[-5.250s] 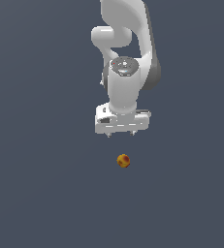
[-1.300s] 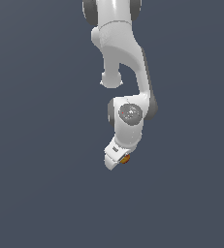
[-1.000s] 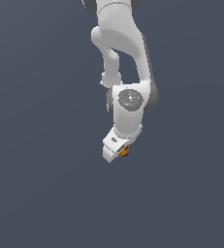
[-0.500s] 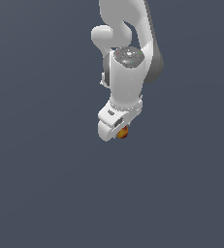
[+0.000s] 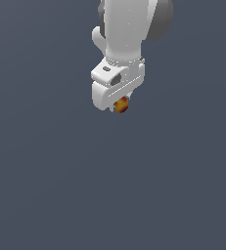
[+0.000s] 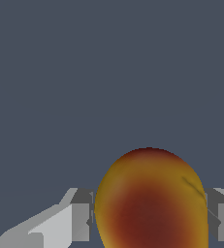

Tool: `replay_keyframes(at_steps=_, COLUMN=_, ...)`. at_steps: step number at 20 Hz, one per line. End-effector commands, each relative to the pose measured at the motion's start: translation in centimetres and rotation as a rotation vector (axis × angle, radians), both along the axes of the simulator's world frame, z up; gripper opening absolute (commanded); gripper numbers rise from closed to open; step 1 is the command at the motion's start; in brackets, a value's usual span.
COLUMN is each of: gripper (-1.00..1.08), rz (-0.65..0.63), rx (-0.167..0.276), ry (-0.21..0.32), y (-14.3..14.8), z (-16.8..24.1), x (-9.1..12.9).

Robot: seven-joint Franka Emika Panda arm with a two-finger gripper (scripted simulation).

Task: Pick up the object and move it to a goal position.

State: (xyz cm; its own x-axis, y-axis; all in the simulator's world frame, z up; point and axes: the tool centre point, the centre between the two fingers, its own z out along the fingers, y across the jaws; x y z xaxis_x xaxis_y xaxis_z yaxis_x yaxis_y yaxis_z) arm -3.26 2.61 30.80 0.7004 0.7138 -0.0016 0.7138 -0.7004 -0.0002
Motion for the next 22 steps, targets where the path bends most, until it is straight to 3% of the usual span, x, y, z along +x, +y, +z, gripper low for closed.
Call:
replay_keyframes(at_steps=1, gripper=-1.00, rz=0.000, rx=0.001, ry=-0.001, y=-0.3, z=3.0, x=-1.1)
replay_keyframes(at_steps=12, gripper=-1.00, rz=0.001, rx=0.002, ry=-0.001, y=-1.6, z=14.2, x=-4.7)
replay_keyframes(at_steps=22, gripper=-1.00, rz=-0.001, rx=0.001, ry=-0.001, y=-2.3, z=18.9, x=-6.0)
